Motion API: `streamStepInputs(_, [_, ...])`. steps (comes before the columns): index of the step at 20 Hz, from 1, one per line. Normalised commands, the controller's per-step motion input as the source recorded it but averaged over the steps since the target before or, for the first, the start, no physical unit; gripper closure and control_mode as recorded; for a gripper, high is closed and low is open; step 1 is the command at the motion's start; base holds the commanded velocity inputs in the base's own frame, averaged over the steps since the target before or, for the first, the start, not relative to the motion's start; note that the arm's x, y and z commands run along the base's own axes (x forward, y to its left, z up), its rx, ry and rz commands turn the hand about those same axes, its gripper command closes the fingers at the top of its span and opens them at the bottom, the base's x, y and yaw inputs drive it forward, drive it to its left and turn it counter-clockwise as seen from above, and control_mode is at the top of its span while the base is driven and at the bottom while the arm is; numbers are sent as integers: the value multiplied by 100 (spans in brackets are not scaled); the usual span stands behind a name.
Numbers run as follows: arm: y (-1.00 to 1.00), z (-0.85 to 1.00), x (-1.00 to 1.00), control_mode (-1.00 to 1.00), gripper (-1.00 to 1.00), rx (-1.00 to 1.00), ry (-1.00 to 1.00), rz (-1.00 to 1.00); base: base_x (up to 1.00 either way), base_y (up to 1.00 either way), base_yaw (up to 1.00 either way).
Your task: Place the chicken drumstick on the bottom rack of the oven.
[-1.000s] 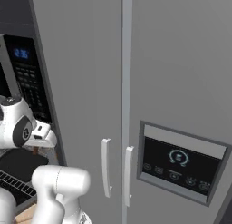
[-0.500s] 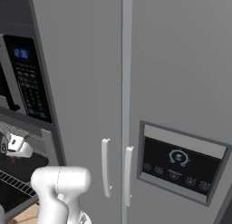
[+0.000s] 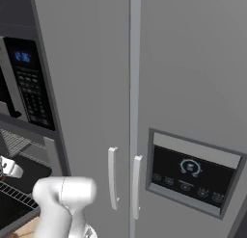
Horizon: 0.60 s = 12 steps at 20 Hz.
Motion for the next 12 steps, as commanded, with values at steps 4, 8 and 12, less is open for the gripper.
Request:
streamStepInputs(4, [92, -16, 55, -100, 100, -2, 1, -8, 0, 0, 0])
streamStepInputs(8, [92, -44, 68, -100, 100, 0, 3, -9, 0, 0, 0])
streamStepInputs(12, [31, -46, 48, -100, 100, -1, 20, -6, 0, 0, 0])
